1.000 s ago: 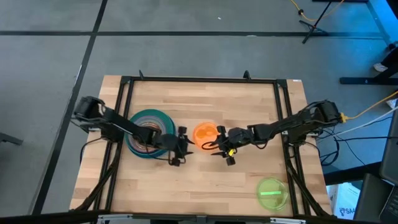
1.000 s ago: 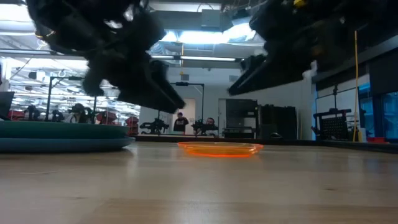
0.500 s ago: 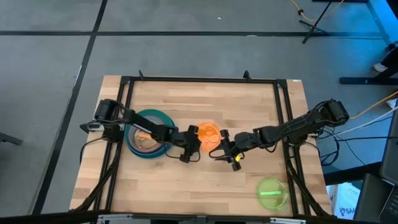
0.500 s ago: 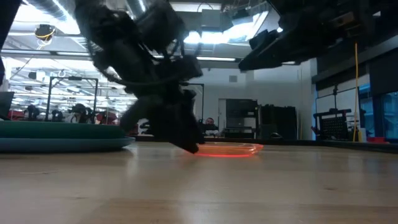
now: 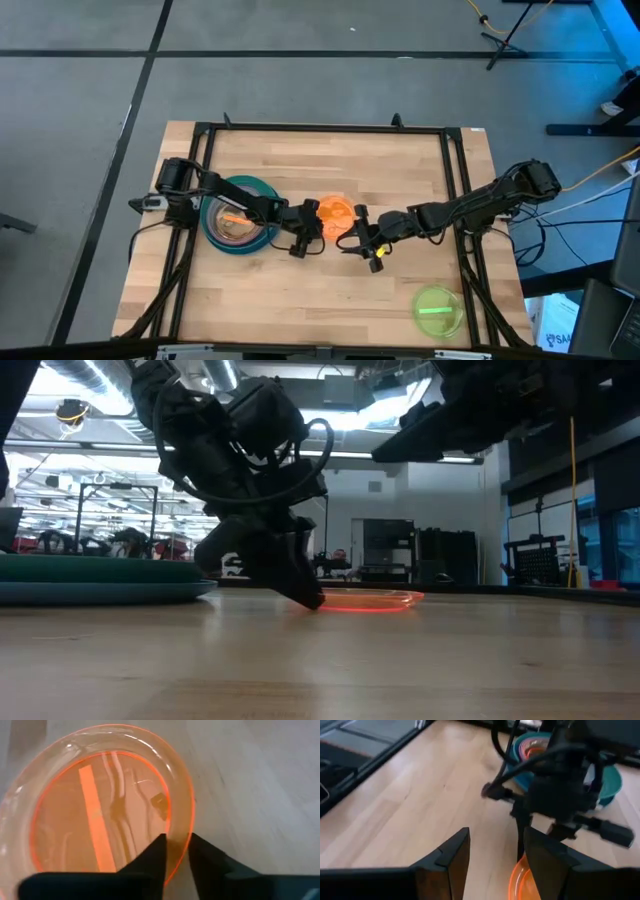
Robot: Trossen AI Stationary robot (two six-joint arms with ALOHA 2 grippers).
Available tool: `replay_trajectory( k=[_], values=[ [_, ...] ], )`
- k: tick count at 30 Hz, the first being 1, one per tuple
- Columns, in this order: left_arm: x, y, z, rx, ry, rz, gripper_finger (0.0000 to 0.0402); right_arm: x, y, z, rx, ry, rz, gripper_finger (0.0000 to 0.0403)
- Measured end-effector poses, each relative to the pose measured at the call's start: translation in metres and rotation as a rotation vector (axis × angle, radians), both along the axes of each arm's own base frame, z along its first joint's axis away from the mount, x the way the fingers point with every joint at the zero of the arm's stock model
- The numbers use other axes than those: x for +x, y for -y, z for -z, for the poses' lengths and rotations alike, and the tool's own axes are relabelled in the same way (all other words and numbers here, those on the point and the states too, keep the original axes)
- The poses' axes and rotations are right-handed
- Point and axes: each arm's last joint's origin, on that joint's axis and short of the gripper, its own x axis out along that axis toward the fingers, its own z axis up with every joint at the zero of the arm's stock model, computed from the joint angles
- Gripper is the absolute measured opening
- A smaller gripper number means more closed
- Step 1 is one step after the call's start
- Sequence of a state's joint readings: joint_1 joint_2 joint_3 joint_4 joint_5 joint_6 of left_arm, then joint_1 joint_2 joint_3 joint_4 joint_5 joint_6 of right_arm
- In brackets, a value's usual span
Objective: Stack plastic plates
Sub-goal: Stack the orange plate on top of the orange plate
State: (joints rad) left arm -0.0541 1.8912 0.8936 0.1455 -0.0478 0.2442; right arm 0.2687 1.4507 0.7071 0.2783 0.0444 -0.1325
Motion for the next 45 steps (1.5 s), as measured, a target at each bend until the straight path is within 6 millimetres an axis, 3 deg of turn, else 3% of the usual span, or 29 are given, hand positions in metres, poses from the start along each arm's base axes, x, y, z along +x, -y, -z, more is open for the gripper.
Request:
replay_trajectory(
  k=[5,14,21,28,34,39,45],
  values=[
    [0.000,0.005,-0.002,-0.019,0.006,0.014,0.0008,0.000,0.000,-0.001,0.002,0.010,-0.007,0.0179],
    [0.007,0.032,-0.027,0.056,0.012,-0.017,0.0002,-0.001,-0.011,-0.009,-0.006,0.086,-0.033,0.0179],
    [-0.012,0.063,-0.069,0.124,0.052,-0.062,0.0002,-0.013,-0.035,-0.028,-0.030,0.149,-0.085,0.0179],
    [-0.052,0.085,-0.117,0.090,0.104,-0.163,0.0002,-0.029,-0.050,-0.038,-0.052,0.169,-0.067,0.0179],
    [-0.104,0.093,-0.139,0.019,-0.001,-0.323,0.0002,-0.032,-0.053,-0.034,-0.008,0.121,-0.027,0.0179],
    [-0.146,0.095,-0.134,0.051,-0.131,-0.500,0.0002,-0.033,-0.051,-0.029,0.057,0.050,0.027,0.0179],
    [-0.178,0.095,-0.102,0.075,-0.261,-0.592,0.0002,-0.034,-0.050,-0.028,0.135,0.022,0.098,0.0179]
  ],
)
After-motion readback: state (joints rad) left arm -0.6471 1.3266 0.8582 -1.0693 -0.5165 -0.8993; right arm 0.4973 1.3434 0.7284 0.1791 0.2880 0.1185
